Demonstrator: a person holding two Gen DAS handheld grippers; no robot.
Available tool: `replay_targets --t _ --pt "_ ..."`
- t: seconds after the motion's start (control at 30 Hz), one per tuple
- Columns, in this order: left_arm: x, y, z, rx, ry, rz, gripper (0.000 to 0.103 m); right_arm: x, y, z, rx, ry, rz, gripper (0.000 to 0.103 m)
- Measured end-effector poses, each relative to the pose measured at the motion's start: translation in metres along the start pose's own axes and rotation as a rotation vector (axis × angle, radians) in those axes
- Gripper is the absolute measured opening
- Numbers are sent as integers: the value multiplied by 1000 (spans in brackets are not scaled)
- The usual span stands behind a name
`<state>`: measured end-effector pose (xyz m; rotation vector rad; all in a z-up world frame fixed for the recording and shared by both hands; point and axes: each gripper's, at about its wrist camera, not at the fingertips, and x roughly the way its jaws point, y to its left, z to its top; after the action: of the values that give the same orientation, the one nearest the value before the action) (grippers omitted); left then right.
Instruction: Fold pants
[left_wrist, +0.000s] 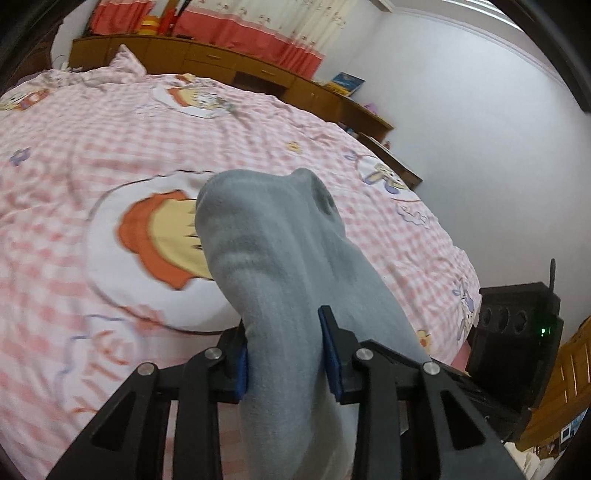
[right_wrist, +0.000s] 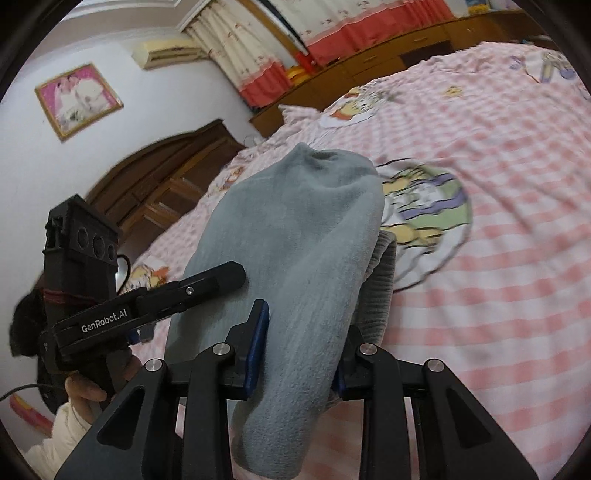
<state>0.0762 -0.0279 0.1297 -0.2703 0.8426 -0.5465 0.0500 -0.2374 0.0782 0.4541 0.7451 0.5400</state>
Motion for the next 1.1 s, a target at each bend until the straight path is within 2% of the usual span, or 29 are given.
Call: replay_targets --t 0.13,0.33,0.4,0.47,0.53,0.6,0.73,0.83,0.97,1.1 --pt "-11 44 -1 -28 5 -13 34 27 21 -9 -70 35 -67 31" --pt "8 101 -30 -137 57 -3 34 69 15 -33 -136 153 -187 34" --pt "17 115 -44 -170 76 5 38 68 13 -36 -152 145 -185 34" --pt "17 124 -51 -208 52 -27 41 66 14 -34 -158 156 -184 35" --pt "15 126 -50 -215 52 -35 42 62 14 -29 -152 175 -183 35" --pt "11 120 -48 -193 60 -9 43 58 16 -23 -152 171 -188 35" --pt "-4 104 -37 -129 56 63 45 43 28 -13 -193 109 -242 35" --pt "-18 98 -31 -100 16 115 46 33 31 -5 -210 53 -279 35" --pt "-30 92 -19 -84 -69 129 46 37 31 14 -227 7 -245 34" --pt "-13 92 -2 -93 -103 110 45 71 24 36 -187 0 -195 30"
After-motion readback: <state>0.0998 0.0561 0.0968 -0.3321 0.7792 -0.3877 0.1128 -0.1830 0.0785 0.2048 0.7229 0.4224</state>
